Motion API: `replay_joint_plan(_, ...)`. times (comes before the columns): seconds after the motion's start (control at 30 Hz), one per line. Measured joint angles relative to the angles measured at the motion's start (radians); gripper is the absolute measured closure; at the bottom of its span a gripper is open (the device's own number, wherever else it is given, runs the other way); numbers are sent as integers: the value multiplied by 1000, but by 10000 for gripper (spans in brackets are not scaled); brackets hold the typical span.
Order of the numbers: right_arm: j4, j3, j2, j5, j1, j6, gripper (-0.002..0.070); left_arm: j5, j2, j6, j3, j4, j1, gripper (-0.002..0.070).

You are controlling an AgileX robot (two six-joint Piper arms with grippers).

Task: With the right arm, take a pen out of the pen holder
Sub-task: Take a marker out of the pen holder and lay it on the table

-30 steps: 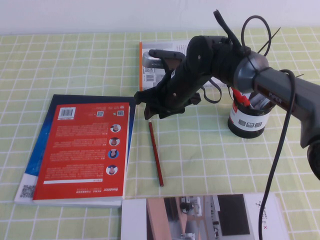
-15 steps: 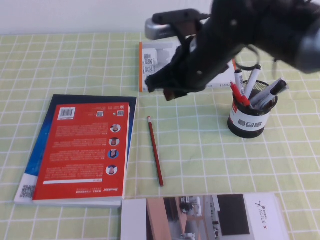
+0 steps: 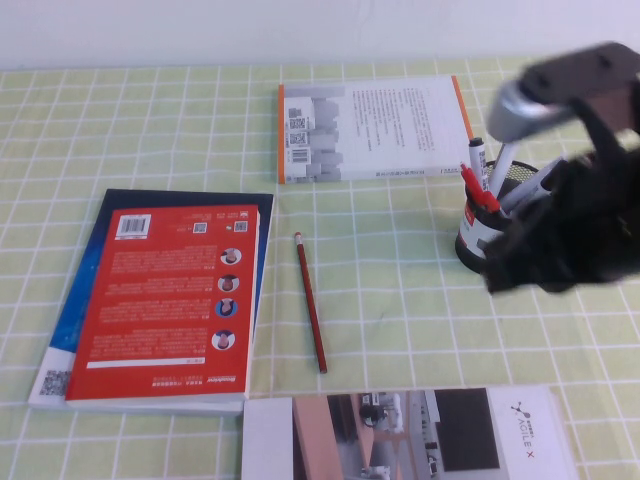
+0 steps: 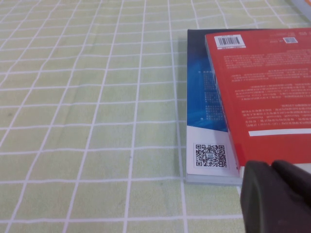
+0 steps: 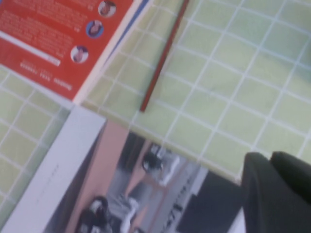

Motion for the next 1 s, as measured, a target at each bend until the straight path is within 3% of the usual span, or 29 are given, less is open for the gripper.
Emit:
replay_joint_plan(0.33,23,345,-301,-23,0,-88,688,0,0,0,0,0,0,680)
replay_joint_plan(0.7,-56,682,-492,-381,-14,-156,689,0,0,0,0,0,0,680)
replay_joint_plan(1.0,5,996,-803,-631,-353,-159,688,0,0,0,0,0,0,680)
